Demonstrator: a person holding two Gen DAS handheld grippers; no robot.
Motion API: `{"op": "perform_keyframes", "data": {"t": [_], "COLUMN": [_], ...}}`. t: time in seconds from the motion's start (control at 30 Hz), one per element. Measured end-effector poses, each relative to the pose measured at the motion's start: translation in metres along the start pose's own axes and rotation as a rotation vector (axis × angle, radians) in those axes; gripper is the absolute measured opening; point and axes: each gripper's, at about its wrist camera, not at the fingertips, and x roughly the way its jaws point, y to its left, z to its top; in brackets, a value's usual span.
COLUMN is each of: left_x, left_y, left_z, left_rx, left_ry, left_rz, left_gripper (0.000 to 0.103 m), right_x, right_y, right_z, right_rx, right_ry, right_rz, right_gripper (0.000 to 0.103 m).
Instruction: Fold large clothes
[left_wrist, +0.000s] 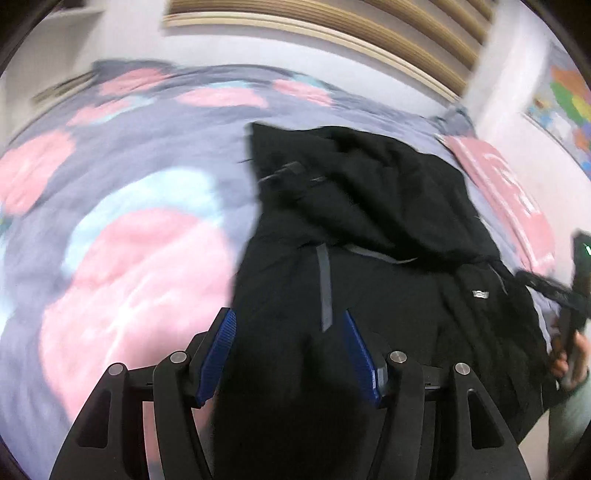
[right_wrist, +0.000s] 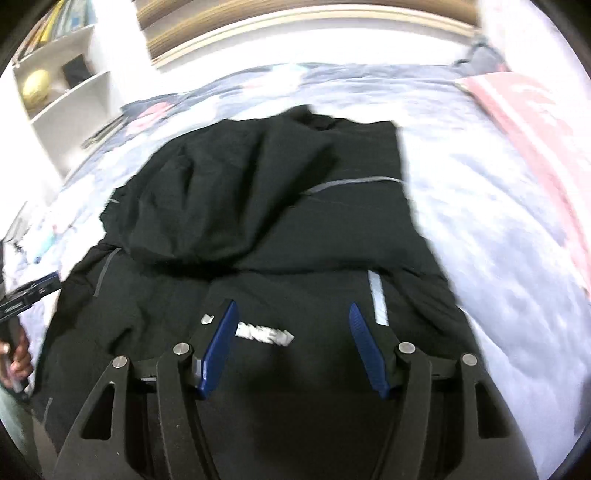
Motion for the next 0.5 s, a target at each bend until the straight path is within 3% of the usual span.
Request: {"op": "perform_keyframes", "data": {"t": [0.13,0.23,0.3,0.4,0.5], "left_x": [-0.011,-0.018,-0.023,-0.024,-0.016], "left_y": [0.023,0.046,0.049,0.048,0.044], "left_z": [-0.032,-0.056,-0.065,-0.068,-0.069], "left_rx": [-0.117,-0.258,-0.284,-0.273,-0.278], "left_ry": [0.024,0.122,0.136,0.149,0.167], "left_rz": [-0.015,-0.156,-0.238,-0.175,-0.194], "left_gripper": [0.061,0.061,0.061,0.061,0.061], "right_x": [-0.031,-0.043,-0.054,-0.062,-0.065], "right_y": [-0.025,-0.045,-0.061,-0.080,-0.098], "right_z": [-0.031,-0.052,-0.066,-0.079,-0.091], "right_rx": [0.072,0.130,0.157,0.198,0.257], "right_ry": [-0.026,0.032,0.036,0.053,0.075], "right_rz": [-0.052,-0.105,-0.115,-0.166,-0.128], "right_gripper": [0.066,0.066,0.066,0.066,0.067]}}
